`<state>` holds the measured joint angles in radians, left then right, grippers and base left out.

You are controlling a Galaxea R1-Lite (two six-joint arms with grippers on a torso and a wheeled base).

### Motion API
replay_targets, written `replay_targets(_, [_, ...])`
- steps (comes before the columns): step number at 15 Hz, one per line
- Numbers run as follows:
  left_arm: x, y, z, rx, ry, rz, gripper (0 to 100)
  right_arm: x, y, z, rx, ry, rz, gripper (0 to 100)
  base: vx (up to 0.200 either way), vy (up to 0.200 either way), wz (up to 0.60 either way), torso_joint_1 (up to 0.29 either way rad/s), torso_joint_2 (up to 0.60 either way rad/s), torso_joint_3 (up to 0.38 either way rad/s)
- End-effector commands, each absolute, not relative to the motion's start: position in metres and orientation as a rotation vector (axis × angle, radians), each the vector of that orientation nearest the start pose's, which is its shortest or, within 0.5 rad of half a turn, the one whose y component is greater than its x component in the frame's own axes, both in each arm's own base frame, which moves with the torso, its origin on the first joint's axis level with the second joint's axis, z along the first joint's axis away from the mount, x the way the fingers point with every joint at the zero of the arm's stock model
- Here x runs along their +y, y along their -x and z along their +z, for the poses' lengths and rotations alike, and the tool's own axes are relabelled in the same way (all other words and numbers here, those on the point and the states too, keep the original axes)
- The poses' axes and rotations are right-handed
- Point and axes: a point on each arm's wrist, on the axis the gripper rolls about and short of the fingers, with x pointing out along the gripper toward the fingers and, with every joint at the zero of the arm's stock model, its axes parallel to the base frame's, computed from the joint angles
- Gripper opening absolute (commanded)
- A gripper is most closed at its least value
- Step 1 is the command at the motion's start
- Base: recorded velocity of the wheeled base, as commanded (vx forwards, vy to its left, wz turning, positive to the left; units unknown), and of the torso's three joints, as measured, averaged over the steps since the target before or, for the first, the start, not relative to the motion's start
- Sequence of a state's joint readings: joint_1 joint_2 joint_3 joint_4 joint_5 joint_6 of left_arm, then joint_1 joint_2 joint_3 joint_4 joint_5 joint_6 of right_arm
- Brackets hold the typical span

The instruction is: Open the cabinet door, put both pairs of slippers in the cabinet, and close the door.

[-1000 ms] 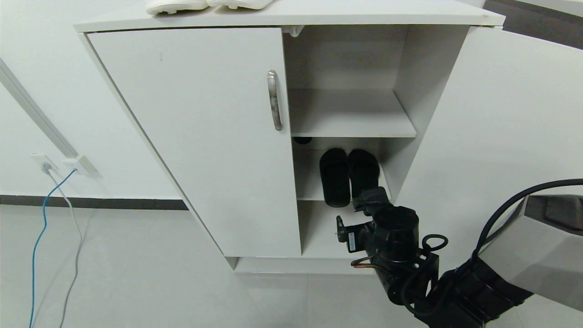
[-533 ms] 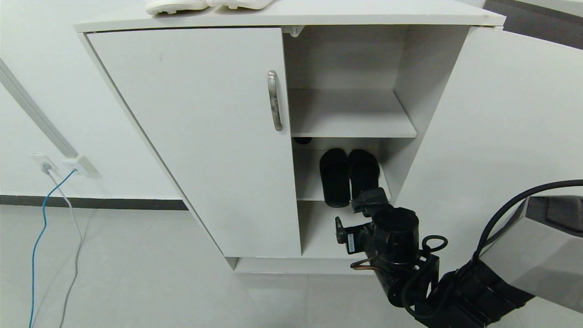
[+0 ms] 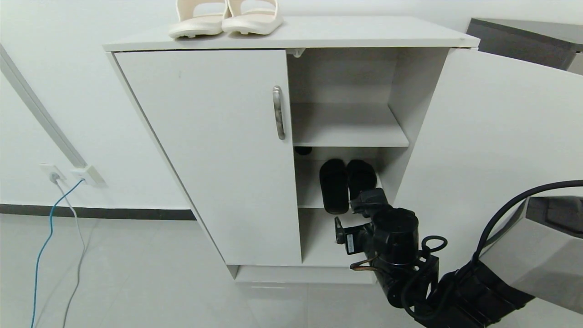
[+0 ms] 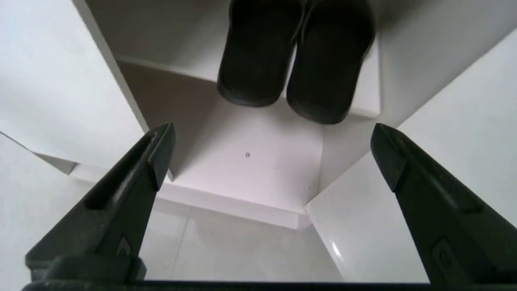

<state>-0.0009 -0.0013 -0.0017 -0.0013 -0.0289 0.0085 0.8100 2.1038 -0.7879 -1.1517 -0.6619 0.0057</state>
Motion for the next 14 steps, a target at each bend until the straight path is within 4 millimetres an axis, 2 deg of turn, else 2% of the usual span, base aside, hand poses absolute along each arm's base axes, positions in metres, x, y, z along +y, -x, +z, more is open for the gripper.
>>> replay_targets(1, [-0.0007, 0.0229, 0.0761, -0.003, -0.009, -0.029, 0, 0.2572, -0.2616, 0.0891, 0.129, 0.111, 0.153, 100, 0.000, 0.000, 0.00, -0.002, 0.00, 0.198])
replay_targets(9, [-0.0006, 0.0229, 0.0761, -0.003, -0.006, -0.028, 0, 0.2550, -0.2595, 0.0900, 0.120, 0.102, 0.153, 100, 0.000, 0.000, 0.00, 0.001, 0.00, 0.201])
replay_targets(14, [-0.0006, 0.0229, 0.0761, -0.003, -0.006, -0.028, 0, 0.2555, -0.2593, 0.0915, 0.108, 0.092, 0.153, 100, 0.000, 0.000, 0.00, 0.001, 0.00, 0.054])
